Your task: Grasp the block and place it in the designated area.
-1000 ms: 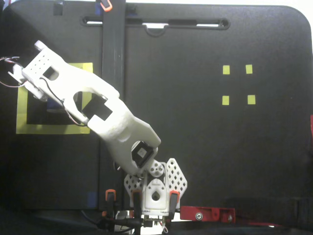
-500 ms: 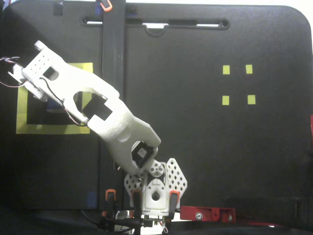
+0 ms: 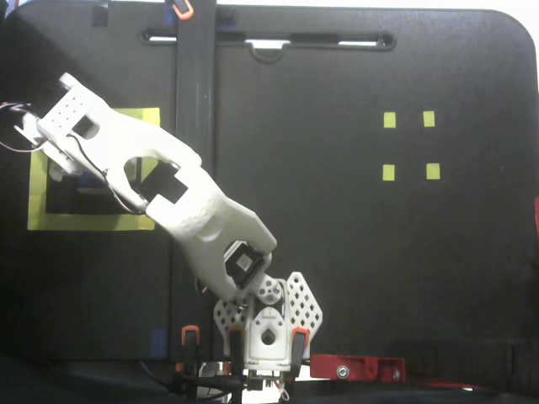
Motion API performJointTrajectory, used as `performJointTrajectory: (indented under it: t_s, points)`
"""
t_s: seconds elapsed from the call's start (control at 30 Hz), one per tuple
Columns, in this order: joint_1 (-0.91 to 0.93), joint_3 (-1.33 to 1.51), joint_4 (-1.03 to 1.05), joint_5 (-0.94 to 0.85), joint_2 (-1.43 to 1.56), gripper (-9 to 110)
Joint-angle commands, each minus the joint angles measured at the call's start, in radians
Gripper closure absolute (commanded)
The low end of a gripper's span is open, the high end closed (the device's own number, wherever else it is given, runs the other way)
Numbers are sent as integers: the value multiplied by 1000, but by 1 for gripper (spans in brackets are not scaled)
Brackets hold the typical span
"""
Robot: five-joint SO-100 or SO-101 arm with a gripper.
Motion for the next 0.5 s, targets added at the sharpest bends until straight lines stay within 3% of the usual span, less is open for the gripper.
performJointTrajectory:
  t_s: [0.0,0.47]
  points:
    - [9,-2,8,-12,34,59]
    - [44,-2,124,-26,302,59]
